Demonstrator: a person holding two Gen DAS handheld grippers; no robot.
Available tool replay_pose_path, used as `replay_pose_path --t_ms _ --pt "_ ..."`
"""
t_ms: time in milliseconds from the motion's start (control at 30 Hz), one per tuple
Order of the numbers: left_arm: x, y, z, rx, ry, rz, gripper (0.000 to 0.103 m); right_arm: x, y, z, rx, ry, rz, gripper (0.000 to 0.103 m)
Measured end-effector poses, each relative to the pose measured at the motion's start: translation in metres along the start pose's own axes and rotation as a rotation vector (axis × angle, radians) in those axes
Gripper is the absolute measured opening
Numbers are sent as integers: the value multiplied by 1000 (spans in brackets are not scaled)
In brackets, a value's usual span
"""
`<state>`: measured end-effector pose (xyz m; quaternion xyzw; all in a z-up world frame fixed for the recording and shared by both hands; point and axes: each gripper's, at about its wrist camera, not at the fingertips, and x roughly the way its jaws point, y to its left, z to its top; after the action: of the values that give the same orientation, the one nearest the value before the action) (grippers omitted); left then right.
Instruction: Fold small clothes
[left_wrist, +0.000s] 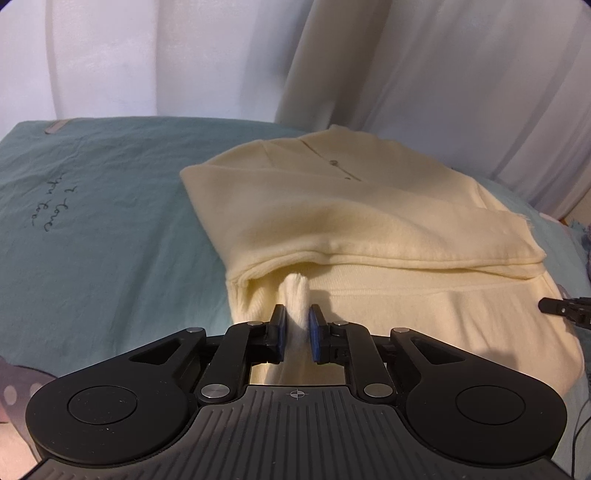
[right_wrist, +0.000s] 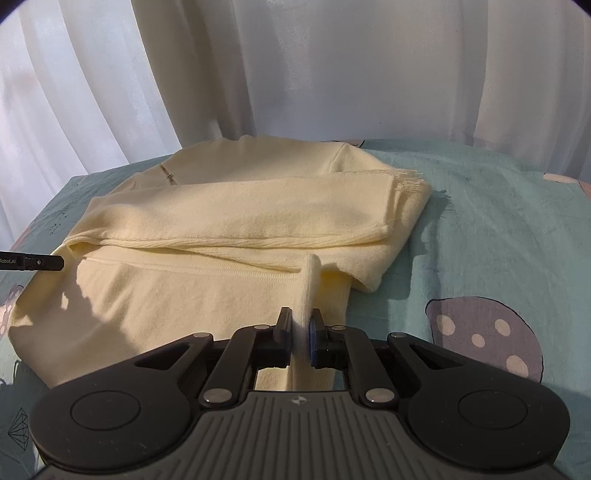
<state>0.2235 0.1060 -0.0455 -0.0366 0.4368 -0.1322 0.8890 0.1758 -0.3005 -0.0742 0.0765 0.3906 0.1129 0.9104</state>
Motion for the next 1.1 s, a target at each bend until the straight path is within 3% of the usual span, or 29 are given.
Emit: replay_pose_path --t_ms 133,200,333,467,700,800,900,967,1100 --pt "-4 -6 0 42 -8 22 9 -2 8 -1 -59 -24 -17 6" --pt "-21 -7 6 49 -58 20 9 -14 15 0 -119 -84 -25 6" --pt "-55 0 38 13 -177 -10 9 -42 15 22 -130 -217 13 6" --pt "-40 -4 71 39 -230 57 9 -31 13 54 -118 -283 -59 6" --pt "44 1 74 26 -58 88 11 44 -2 72 -53 -104 -99 7" --pt "45 7 70 16 -68 50 15 48 -6 68 -54 -62 -79 12" --pt "45 12 69 9 -48 27 11 50 -7 68 -82 -52 -61 14" --pt "38 10 75 9 -49 16 9 52 -2 67 -110 -47 -43 6" --pt "18 -1 110 63 -155 16 9 47 13 88 -262 -87 -37 5"
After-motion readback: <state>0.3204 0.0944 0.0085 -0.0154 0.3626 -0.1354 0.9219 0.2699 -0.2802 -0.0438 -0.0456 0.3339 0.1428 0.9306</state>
